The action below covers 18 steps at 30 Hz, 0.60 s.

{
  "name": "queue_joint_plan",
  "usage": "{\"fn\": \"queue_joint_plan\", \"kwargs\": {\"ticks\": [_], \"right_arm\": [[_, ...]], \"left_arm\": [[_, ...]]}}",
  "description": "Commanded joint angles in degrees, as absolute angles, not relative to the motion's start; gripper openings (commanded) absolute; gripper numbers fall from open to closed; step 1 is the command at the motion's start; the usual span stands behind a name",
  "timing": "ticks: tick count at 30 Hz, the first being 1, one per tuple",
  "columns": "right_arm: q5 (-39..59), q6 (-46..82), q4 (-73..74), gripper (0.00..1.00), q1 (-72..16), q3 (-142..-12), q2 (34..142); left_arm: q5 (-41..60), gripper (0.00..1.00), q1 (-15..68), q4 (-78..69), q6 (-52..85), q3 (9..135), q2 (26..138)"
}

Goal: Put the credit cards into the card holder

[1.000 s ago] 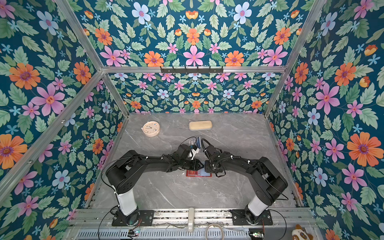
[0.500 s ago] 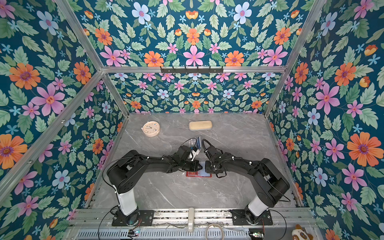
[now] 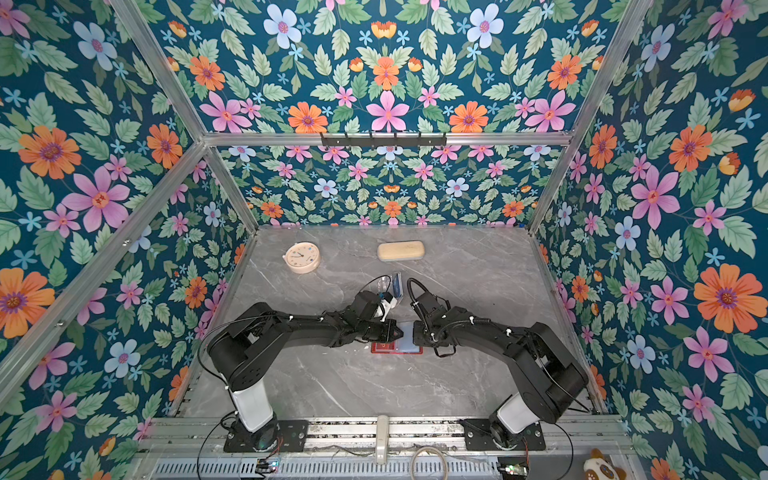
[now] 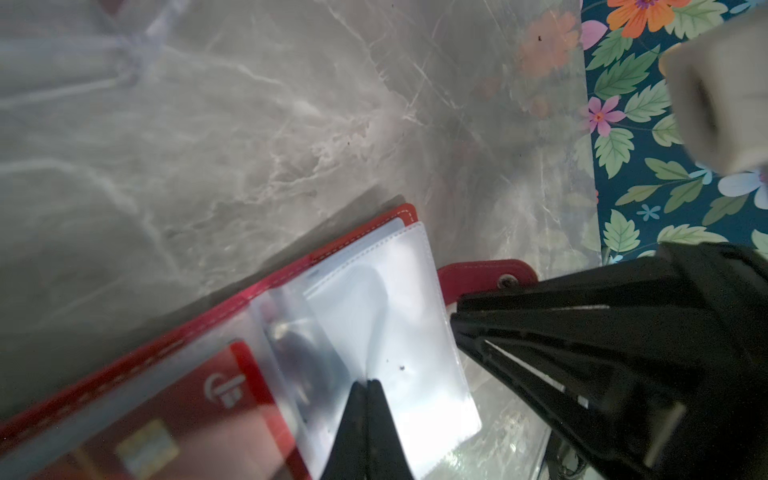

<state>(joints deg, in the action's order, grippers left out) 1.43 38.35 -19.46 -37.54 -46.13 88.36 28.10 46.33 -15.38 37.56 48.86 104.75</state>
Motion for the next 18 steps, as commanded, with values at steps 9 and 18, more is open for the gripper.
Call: {"fn": "queue_joint_plan", "kwargs": {"ticks": [9,18], "right_arm": [[6.3,37.4,-17.2,0.23,-37.6,-48.5,90.4],[12.0,35.6,-12.9,0.26,-37.6,-49.2,91.2]], "left_arm": [[26.7,0.07,46.3,-16.1,37.4,47.7,103.0],[18.9,0.32,46.2,-15.1,35.7,44.3,96.4]]}}
